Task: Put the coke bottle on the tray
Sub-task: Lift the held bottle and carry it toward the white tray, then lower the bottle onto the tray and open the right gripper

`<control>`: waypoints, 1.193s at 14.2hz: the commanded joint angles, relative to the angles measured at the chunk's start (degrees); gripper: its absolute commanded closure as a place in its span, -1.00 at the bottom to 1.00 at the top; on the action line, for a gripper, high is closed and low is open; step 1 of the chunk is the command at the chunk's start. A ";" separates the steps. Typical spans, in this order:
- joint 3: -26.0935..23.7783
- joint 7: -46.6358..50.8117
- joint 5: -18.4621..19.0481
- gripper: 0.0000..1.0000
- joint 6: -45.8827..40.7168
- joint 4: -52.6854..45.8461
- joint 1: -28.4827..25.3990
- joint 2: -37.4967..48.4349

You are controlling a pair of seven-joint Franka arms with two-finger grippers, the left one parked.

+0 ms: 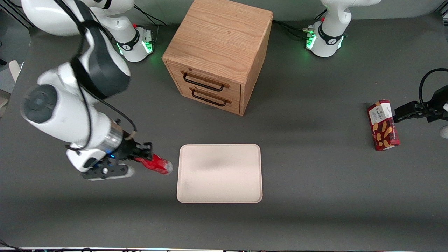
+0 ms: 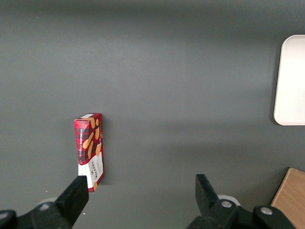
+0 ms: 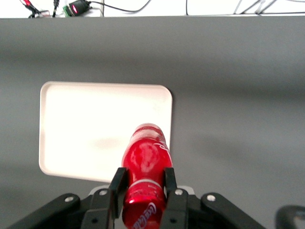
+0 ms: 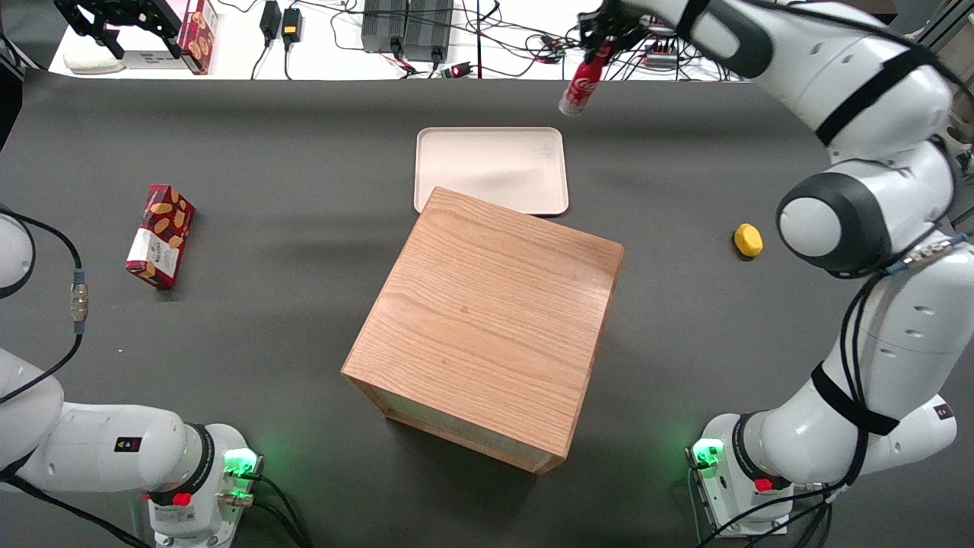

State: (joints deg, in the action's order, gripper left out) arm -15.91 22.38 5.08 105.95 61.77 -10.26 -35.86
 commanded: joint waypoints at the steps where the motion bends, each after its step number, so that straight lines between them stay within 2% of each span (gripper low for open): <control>1: -3.76 5.30 4.59 1.00 7.48 -3.94 -0.55 -7.09; 3: -3.77 5.31 5.73 1.00 13.90 -3.85 -1.69 -10.96; 5: -3.77 5.31 9.06 1.00 18.40 -3.76 -1.95 -14.22; 9: -3.86 5.48 14.78 1.00 17.02 -2.80 -2.22 -14.85; 12: -3.77 5.48 15.05 1.00 12.71 -1.92 -2.40 -14.32; 17: -3.86 6.63 14.96 1.00 12.88 -0.77 -2.48 -14.67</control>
State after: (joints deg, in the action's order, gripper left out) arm -19.27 26.86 18.34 119.34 60.99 -12.66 -50.78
